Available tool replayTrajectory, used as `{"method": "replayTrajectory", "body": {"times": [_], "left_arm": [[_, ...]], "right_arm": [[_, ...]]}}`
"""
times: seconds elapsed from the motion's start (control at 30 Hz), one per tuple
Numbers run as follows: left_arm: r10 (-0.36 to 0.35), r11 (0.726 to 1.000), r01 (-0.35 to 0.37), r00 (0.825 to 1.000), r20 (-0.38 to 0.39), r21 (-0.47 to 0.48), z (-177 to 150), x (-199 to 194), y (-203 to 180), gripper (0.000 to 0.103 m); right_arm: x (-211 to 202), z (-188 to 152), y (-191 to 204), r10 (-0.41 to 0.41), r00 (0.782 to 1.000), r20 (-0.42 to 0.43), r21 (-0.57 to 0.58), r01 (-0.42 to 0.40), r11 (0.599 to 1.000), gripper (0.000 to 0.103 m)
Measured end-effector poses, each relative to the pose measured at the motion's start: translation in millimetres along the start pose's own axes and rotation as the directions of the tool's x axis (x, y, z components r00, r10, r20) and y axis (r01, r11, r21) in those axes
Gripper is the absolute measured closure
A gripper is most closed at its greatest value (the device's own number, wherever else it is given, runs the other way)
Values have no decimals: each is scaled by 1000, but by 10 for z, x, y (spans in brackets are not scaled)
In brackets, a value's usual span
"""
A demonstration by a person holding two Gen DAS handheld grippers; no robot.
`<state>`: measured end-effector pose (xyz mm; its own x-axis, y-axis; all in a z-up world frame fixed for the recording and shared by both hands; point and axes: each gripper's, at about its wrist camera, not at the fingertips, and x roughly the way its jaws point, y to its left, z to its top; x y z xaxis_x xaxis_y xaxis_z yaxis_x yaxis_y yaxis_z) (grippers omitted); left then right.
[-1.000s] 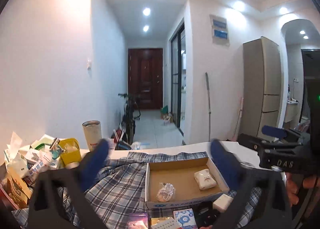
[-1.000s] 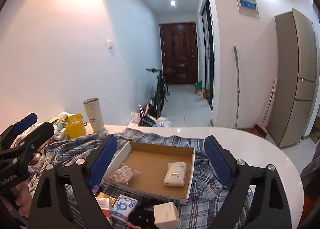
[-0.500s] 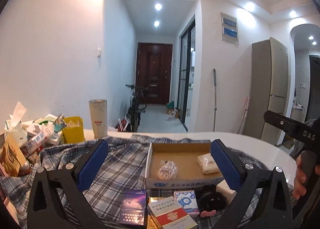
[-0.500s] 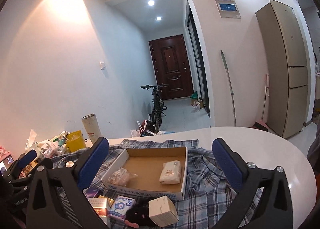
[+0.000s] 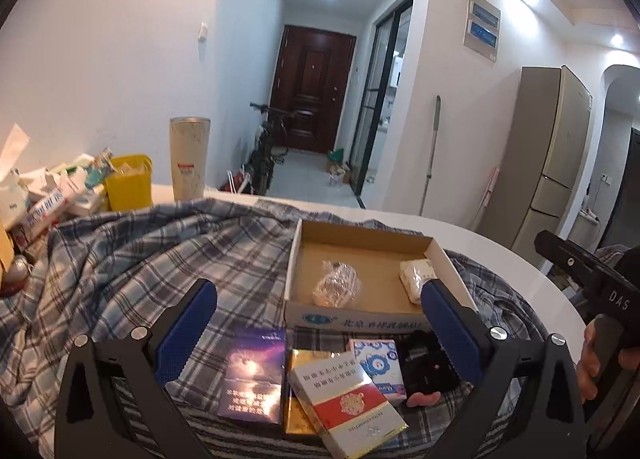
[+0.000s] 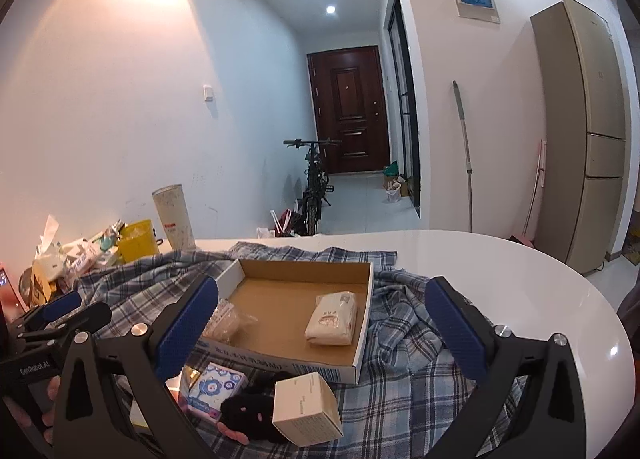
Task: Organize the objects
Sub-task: 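Grasp the small cream box with the right gripper, then grasp the red-and-white cigarette pack with the left gripper while the right holds the cream box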
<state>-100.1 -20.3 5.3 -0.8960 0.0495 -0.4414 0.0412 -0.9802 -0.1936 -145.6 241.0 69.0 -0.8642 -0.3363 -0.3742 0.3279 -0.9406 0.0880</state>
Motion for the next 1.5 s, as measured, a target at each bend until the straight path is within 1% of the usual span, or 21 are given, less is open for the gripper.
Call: {"method": "replayTrajectory", "body": {"times": [0.1, 0.23, 0.3, 0.37, 0.4, 0.5, 0.57, 0.63, 0.7, 0.77, 0.8, 0.9, 0.97, 1.03, 1.13, 1.2, 1.27, 1.33, 1.37, 1.43, 1.5], "left_arm": [[10, 1000, -10, 1000, -17, 3, -30, 48, -13, 0], [24, 1000, -24, 1000, -10, 20, -51, 39, -43, 0], [45, 998, -45, 999, -3, 32, -58, 38, -66, 0], [52, 998, -52, 999, -5, 31, -48, 41, -60, 0], [54, 998, -54, 998, -8, 28, -42, 48, -50, 0], [66, 998, -65, 998, -16, 16, -32, 60, -12, 0], [64, 998, -64, 998, -23, 9, -31, 65, 8, 0], [67, 998, -66, 997, -26, 11, -34, 68, 7, 0], [73, 997, -73, 997, -27, 18, -31, 78, 0, 0], [73, 997, -73, 997, -35, 17, -27, 93, -1, 0], [72, 997, -72, 997, -39, 11, -25, 101, 9, 0], [72, 997, -72, 996, -49, 8, -28, 120, 23, 0], [75, 997, -75, 996, -54, 15, -35, 135, 12, 0], [89, 996, -87, 994, -59, 31, -49, 149, -18, 0], [116, 992, -112, 991, -65, 57, -64, 170, -66, 0], [112, 993, -107, 990, -84, 55, -66, 172, -82, 0], [102, 994, -97, 987, -122, 44, -61, 180, -119, 0], [116, 993, -109, 980, -164, 52, -72, 226, -180, 0], [133, 990, -123, 973, -187, 65, -83, 268, -227, 0], [169, 984, -149, 958, -231, 102, -128, 372, -325, 0], [190, 978, -157, 942, -277, 138, -189, 475, -399, 0]], "right_arm": [[115, -63, 35, 1, 997, -74, -44, -4, 999, 0], [278, -187, 100, 27, 985, -171, -90, -43, 995, 0], [367, -256, 147, 38, 973, -228, -117, -67, 991, 5], [457, -329, 171, 33, 960, -277, -136, -73, 988, 11], [508, -366, 182, 31, 953, -300, -143, -77, 987, 12], [660, -483, 207, 24, 927, -375, -162, -91, 983, 21], [733, -557, 237, 4, 912, -410, -190, -89, 978, 27], [794, -617, 283, -26, 902, -430, -232, -83, 969, 29], [837, -669, 321, -55, 894, -445, -269, -75, 960, 37], [872, -714, 349, -79, 886, -457, -294, -66, 954, 59], [884, -729, 358, -91, 882, -462, -305, -62, 950, 60], [869, -732, 386, -104, 885, -453, -329, -58, 943, 61], [840, -709, 382, -101, 893, -439, -326, -53, 944, 61], [798, -658, 360, -89, 907, -412, -310, -48, 949, 61], [694, -546, 300, -61, 935, -348, -266, -36, 963, 61], [625, -459, 226, -36, 951, -307, -217, -34, 976, 61], [579, -394, 167, -21, 960, -281, -180, -31, 983, 61], [551, -347, 131, -22, 966, -259, -157, -20, 987, 61], [542, -335, 131, -27, 968, -251, -158, -13, 987, 61], [528, -319, 144, -35, 970, -239, -167, -6, 986, 61], [515, -306, 157, -36, 972, -233, -170, -4, 985, 61]]}}
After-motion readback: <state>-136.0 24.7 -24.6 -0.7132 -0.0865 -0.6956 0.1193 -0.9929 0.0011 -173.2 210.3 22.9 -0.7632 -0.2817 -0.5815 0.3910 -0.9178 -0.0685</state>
